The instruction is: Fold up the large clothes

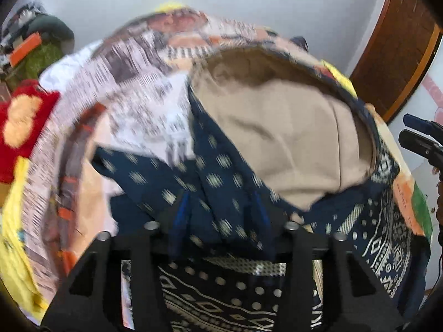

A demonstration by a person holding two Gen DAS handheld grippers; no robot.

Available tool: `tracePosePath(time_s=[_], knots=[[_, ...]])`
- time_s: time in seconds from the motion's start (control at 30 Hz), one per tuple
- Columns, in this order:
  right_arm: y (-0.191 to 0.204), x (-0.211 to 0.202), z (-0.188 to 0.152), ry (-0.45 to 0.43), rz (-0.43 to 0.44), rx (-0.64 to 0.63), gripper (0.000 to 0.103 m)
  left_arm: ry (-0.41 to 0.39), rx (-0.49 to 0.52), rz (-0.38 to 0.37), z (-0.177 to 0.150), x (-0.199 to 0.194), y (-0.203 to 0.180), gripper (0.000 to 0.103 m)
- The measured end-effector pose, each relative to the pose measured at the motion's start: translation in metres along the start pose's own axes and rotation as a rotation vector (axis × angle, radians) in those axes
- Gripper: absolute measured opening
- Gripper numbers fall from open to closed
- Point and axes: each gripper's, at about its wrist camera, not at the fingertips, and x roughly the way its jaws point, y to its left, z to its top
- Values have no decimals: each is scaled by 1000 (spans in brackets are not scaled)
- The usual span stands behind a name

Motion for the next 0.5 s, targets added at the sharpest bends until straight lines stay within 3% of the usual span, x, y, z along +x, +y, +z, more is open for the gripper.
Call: tracePosePath(time_s=[0.17, 0.33, 0.5], knots=[[8, 12, 35, -18, 60, 35, 90, -29, -38, -12, 35, -5, 17, 56], [14, 54, 58, 19, 80, 53, 89, 10, -82, -35, 63, 28, 24, 56], [15, 102, 69, 97, 103, 98, 62, 74, -148, -74, 80, 76, 33, 56]])
